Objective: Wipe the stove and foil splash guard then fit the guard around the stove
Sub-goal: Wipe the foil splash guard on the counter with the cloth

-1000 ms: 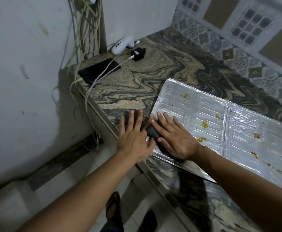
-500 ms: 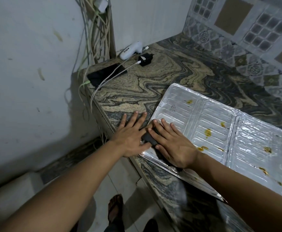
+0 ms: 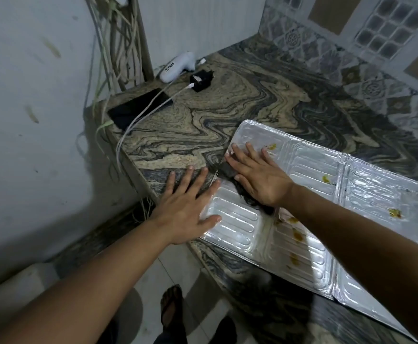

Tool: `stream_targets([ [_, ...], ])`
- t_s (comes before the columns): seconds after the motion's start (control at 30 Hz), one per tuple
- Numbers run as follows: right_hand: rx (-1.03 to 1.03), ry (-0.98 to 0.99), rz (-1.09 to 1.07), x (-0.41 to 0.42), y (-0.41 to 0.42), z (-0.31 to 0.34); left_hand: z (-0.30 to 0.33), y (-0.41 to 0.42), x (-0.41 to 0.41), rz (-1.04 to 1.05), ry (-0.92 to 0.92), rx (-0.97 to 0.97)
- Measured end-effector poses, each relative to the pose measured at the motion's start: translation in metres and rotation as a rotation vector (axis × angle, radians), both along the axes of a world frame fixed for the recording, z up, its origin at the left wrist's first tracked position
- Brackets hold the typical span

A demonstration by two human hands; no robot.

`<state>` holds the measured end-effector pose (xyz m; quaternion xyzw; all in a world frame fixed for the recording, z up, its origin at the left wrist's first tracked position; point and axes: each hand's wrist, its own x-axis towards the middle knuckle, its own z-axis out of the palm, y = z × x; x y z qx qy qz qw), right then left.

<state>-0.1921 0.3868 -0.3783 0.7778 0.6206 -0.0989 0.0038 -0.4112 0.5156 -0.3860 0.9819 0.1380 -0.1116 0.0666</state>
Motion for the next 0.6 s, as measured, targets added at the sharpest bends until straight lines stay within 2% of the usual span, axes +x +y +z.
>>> stream_targets([
  [0.37,0.008,-0.042,-0.328,0.046,0.018,-0.003,-0.002,0.0,0.0,0.01,-0.014,0.002],
  [0.6,0.0,-0.054,-0.45,0.058,0.015,0.0,-0.002,-0.001,-0.001,0.035,-0.027,-0.041],
])
